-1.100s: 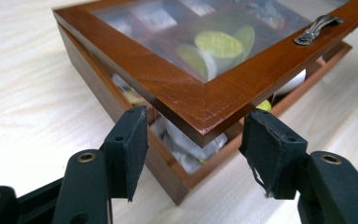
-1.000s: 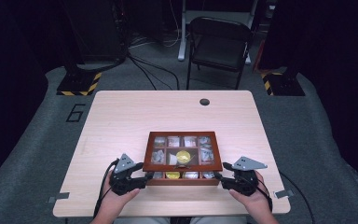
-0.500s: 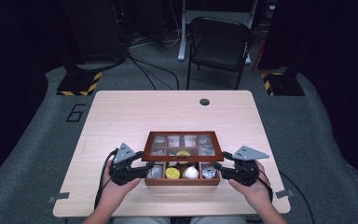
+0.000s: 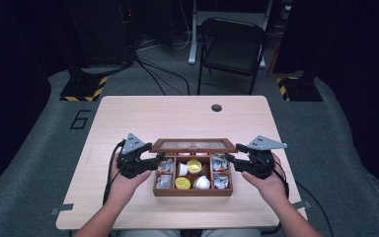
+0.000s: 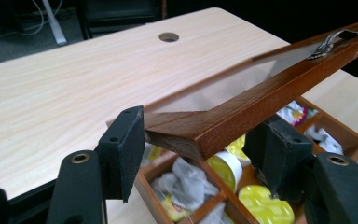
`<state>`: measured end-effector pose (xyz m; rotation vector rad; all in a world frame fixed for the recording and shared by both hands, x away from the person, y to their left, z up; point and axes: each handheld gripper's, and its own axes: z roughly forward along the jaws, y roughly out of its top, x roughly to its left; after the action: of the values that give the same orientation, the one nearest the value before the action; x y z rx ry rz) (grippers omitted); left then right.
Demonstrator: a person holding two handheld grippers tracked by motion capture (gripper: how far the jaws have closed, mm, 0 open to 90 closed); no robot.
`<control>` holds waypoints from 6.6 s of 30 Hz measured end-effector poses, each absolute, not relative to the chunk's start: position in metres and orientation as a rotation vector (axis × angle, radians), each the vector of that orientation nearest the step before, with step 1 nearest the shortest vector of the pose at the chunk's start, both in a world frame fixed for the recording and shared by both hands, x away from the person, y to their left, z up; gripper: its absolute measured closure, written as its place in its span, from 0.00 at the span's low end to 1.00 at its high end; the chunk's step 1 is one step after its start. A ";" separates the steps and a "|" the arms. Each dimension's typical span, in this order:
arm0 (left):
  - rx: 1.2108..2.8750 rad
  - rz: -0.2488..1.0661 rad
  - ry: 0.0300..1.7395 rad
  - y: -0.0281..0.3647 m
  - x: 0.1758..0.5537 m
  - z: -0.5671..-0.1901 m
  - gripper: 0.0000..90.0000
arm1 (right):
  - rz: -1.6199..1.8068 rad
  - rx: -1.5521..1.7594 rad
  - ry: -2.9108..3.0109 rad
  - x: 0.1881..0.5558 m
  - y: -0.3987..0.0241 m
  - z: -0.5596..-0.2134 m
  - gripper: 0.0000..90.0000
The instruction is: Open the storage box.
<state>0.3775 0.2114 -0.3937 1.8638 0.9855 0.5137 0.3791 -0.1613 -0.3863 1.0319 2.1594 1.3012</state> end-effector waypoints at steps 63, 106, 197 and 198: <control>1.692 0.522 1.050 0.192 0.481 -0.397 0.29 | 1.290 1.133 1.978 0.476 -0.129 -0.378 0.37; 1.729 0.458 1.101 0.191 0.499 -0.439 0.31 | 1.256 1.259 2.061 0.499 -0.135 -0.441 0.39; 1.711 0.313 1.301 0.200 0.527 -0.478 0.43 | 1.183 1.452 2.072 0.533 -0.127 -0.461 0.48; 1.709 0.311 1.302 0.200 0.528 -0.478 0.43 | 1.185 1.451 2.071 0.533 -0.128 -0.461 0.48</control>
<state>0.5278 0.2001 -0.4780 1.7093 1.3016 0.3111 0.5333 -0.1276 -0.4614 1.4513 2.0712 1.1848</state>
